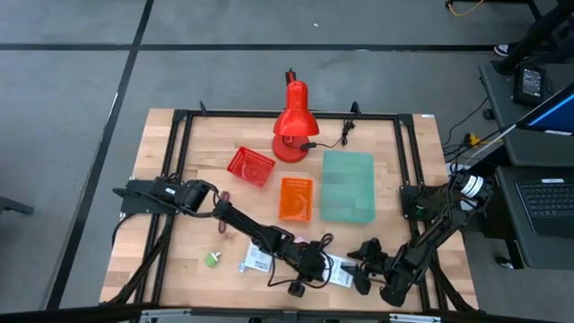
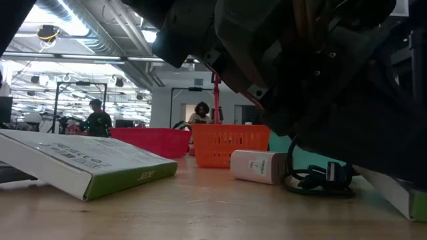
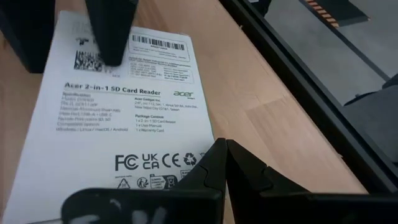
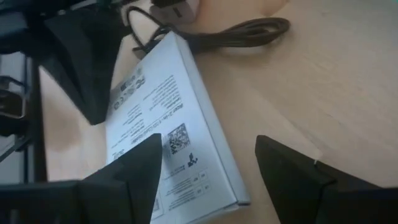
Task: Pick and place items into bin
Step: Put the white card reader box into the light blue bin
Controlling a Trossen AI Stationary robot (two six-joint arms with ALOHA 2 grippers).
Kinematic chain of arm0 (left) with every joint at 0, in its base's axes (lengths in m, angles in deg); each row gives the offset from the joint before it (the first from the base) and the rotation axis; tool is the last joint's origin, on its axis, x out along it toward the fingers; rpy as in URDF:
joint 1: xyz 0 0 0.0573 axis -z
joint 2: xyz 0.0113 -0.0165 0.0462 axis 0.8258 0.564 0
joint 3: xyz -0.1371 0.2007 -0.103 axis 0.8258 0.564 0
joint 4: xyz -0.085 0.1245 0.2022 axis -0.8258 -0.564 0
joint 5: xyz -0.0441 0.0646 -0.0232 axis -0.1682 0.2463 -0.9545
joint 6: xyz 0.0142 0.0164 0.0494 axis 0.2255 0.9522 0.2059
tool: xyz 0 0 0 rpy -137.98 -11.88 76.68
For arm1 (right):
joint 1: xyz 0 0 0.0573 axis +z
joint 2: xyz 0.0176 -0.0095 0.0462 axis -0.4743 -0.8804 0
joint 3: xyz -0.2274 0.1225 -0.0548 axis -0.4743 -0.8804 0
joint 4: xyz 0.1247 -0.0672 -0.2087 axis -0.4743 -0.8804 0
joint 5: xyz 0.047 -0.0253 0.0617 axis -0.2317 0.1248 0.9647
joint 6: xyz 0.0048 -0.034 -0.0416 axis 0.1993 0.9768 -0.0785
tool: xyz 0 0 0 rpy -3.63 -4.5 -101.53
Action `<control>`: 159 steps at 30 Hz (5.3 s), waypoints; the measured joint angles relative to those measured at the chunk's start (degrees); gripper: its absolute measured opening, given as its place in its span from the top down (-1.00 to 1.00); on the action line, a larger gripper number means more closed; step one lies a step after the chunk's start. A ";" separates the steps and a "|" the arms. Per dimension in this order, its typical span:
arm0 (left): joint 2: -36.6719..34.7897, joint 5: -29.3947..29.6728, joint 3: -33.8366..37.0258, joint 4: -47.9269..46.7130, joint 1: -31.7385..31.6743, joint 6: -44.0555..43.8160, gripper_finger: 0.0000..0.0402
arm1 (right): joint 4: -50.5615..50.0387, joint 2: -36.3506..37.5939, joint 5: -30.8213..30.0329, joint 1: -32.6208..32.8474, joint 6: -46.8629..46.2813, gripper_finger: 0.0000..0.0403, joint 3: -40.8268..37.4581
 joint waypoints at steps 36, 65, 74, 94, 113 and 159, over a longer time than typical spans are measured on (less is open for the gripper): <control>-10.02 -1.34 0.48 -3.84 1.88 12.94 0.98 | 13.67 0.26 1.62 -1.25 10.35 0.87 0.22; -51.18 24.93 46.83 18.07 3.76 11.50 0.99 | 4.11 7.76 -4.98 -3.01 28.66 0.87 7.19; -61.19 27.12 57.53 21.90 3.88 9.72 0.99 | -2.59 14.74 -5.28 -7.35 34.67 0.87 9.22; -63.52 27.45 60.30 19.67 1.91 13.84 0.99 | -35.15 32.82 -5.86 -20.35 26.69 0.87 8.05; -63.60 23.50 60.30 18.64 -2.66 11.72 0.99 | -34.88 41.32 4.24 -32.54 25.71 0.87 -3.13; -63.60 23.55 60.30 18.64 -2.66 11.73 0.98 | -17.22 38.51 30.73 -54.32 49.49 0.87 -10.16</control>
